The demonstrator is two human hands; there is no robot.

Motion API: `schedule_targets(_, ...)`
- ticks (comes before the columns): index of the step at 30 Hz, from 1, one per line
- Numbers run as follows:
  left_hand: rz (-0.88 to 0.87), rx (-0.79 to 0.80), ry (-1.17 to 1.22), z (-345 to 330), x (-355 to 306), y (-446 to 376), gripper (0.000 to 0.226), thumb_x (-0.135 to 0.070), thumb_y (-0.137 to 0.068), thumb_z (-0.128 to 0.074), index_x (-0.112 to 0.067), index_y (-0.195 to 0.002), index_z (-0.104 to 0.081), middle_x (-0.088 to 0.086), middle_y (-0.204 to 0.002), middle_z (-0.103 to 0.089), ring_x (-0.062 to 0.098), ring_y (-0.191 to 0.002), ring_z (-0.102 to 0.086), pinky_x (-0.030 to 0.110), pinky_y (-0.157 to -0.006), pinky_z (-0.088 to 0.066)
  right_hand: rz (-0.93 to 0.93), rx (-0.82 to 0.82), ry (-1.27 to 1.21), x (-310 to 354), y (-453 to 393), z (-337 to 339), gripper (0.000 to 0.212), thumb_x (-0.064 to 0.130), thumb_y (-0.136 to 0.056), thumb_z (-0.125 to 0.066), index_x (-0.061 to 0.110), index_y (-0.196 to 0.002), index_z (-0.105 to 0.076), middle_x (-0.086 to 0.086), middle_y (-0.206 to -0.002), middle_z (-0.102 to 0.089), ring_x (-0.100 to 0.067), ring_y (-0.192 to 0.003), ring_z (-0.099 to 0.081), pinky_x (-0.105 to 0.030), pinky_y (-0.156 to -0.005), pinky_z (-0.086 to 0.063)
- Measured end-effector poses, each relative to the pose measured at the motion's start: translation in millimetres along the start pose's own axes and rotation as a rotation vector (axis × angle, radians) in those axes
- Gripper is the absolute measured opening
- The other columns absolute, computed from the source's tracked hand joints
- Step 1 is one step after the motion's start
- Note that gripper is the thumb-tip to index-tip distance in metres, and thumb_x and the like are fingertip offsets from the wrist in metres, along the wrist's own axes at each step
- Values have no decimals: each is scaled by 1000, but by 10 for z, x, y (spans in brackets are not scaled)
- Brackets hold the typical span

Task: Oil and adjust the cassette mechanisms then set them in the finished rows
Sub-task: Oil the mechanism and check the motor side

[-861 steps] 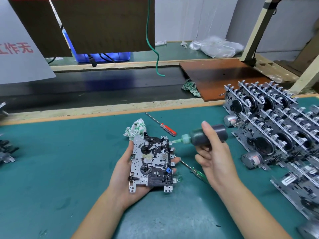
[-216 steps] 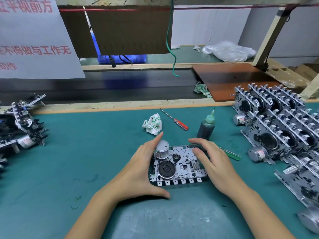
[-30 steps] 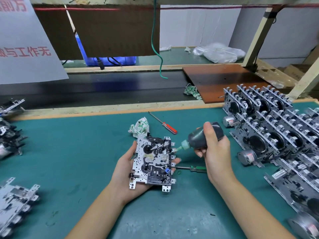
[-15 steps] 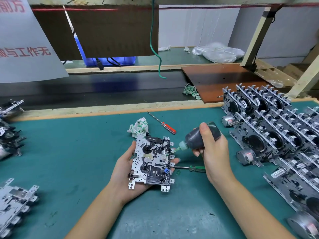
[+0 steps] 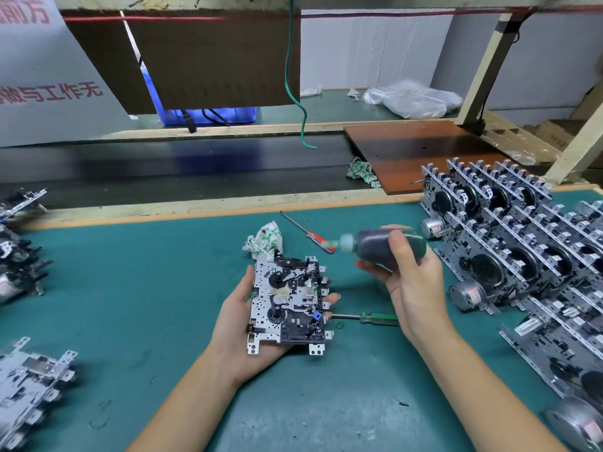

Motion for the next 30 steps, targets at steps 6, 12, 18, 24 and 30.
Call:
schedule_targets(6,-72,-27,72,28,-87,8,100,-78,-79,-37,6,-131,-51,31,-139,-44,48,-126,-45,58,-105,-34,28,34,442,-71,-102,89,36,17,-72,-77,25,-101,-56,11,-93,-67,3,-84,-63,-12,-78,-46)
schedule_targets(12,-107,-34,85,51,-140,0,97,-79,-79,-35,5,-122,-58,30,-137,-46,50,-125,-46,59,-103,-33,60,173,732,-247,-100,23,40,5,-86,-65,35,-108,-51,7,-110,-51,-17,-110,-56,-31,-100,-42)
schedule_targets(18,-117,-27,90,41,-163,10,95,-77,-81,-35,6,-122,-59,29,-135,-49,49,-122,-49,63,-99,-40,19,204,558,-288,-44,-39,37,1,-89,-58,30,-103,-39,9,-112,-57,1,-103,-57,-22,-96,-41)
schedule_targets(24,-88,-52,10,49,-154,16,94,-76,-83,-31,4,-125,-57,28,-136,-49,44,-123,-50,53,-103,-37,79,49,1045,-148,-50,98,46,27,-79,-73,27,-106,-36,7,-117,-57,-12,-106,-51,-20,-74,-30)
schedule_targets(30,-101,-49,-20,27,-192,34,93,-75,-84,-30,3,-126,-57,28,-137,-49,45,-124,-49,52,-101,-39,399,118,1252,277,274,-100,36,59,-74,-58,29,-91,-48,16,-81,-48,-3,-78,-42,-24,-62,-34)
Point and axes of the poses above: each hand's wrist, its own y-axis away from the middle knuckle, its own z-axis out of the back of the hand, x = y × z, the point moved 10 cm from there along -y, towards the middle knuckle
